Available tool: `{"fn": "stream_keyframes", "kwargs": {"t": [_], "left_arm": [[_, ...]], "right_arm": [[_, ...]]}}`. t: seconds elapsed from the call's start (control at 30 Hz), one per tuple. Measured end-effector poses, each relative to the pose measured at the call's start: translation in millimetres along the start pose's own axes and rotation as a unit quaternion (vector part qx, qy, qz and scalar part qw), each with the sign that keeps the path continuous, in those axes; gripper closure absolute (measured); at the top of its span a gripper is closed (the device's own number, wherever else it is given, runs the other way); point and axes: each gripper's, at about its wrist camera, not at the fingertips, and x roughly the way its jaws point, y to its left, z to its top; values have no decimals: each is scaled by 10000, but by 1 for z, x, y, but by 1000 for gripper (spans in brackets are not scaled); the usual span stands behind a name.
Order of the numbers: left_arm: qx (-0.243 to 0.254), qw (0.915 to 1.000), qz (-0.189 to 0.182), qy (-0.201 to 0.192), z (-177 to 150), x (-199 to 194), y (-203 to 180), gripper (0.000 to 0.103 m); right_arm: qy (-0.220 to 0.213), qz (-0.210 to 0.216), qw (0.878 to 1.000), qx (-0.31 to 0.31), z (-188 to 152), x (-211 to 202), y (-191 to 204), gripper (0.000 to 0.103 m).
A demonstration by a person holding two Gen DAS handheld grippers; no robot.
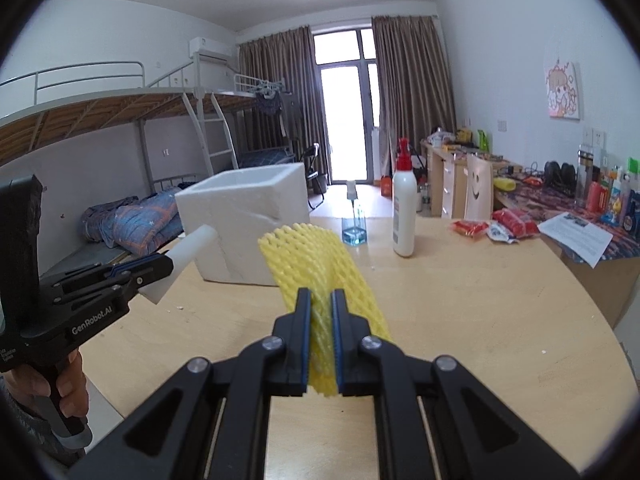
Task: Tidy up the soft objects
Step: 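Lift the foam stick with the left gripper while the right gripper lifts the net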
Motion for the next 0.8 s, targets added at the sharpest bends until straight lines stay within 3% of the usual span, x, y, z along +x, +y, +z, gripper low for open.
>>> {"fn": "stream_keyframes", "kwargs": {"t": [0.4, 0.8], "left_arm": [[16, 9997, 75, -210, -1, -18, 7, 94], [-158, 9983, 475, -286, -6, -31, 34, 94]], "right_arm": [[-81, 60, 9999, -140, 3, 0, 10, 91], [-96, 651, 9972, -358, 12, 25, 46, 91]]}}
